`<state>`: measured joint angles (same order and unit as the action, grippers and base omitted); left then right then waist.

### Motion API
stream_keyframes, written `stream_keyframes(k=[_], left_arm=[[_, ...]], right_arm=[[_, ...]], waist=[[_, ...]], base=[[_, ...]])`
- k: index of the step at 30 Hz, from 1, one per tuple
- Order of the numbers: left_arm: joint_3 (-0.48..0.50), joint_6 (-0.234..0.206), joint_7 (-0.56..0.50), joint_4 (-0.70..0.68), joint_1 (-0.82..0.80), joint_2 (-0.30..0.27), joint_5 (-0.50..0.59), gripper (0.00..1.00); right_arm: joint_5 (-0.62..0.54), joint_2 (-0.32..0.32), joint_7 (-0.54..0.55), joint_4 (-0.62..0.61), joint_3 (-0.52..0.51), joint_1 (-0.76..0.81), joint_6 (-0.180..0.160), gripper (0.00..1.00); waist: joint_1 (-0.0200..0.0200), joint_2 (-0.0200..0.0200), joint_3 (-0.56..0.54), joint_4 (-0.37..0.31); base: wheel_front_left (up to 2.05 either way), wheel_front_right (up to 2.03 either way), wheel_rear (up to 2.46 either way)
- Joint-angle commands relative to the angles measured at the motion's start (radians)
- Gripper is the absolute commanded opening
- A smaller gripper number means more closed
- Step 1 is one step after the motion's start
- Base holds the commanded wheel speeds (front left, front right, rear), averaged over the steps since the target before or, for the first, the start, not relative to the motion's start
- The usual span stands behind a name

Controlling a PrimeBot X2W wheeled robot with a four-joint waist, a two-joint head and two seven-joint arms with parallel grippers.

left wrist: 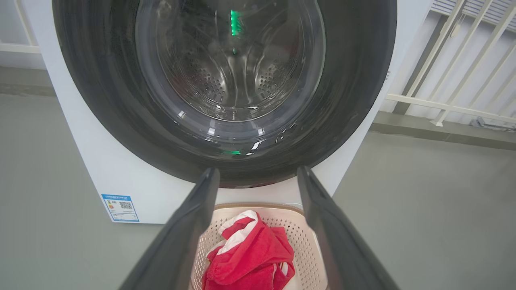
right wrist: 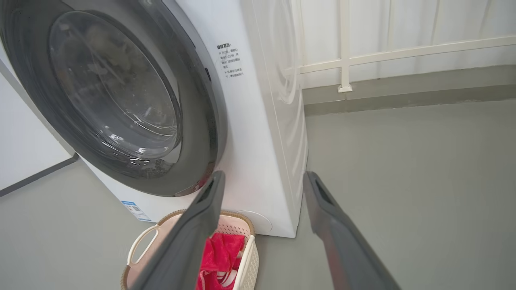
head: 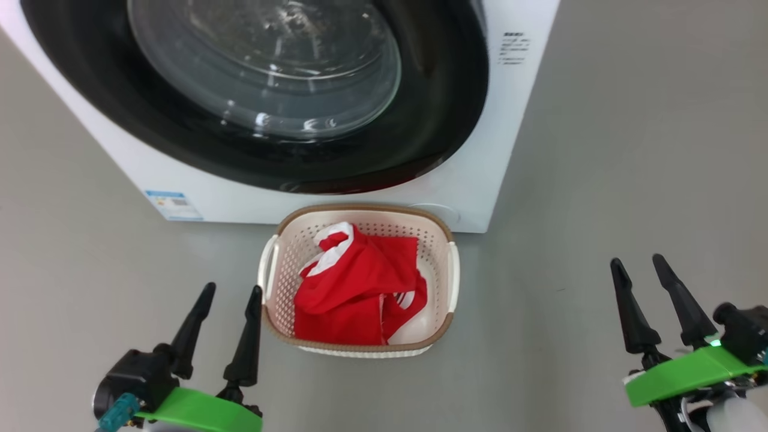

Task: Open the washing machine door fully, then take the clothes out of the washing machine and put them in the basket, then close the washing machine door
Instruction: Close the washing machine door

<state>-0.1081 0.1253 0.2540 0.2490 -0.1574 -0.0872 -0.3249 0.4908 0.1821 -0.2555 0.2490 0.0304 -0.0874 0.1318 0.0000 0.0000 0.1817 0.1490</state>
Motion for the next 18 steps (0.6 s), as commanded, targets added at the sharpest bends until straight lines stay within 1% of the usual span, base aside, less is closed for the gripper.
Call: stream_keyframes(k=[1,9,18], left_arm=[[0.042,0.005,0.008,-0.027,0.001,-0.024,0.008,1.00],[0.072,0.005,0.008,-0.032,0.033,-0.032,0.024,1.00],[0.095,0.005,0.008,-0.040,0.074,-0.034,0.029,1.00]], right_arm=[[-0.007,0.006,-0.006,-0.029,0.009,0.011,-0.001,1.00],[-0.011,-0.013,-0.006,-0.041,-0.048,0.080,-0.001,1.00],[-0.017,-0.037,-0.006,-0.051,-0.105,0.147,-0.001,1.00]], waist=[[0.0000,0.0000,-0.022,-0.025],[0.0000,0.0000,-0.045,-0.063],[0.0000,0.0000,-0.064,-0.083]], base=[[0.00,0.00,0.00],[0.00,0.00,0.00],[0.00,0.00,0.00]])
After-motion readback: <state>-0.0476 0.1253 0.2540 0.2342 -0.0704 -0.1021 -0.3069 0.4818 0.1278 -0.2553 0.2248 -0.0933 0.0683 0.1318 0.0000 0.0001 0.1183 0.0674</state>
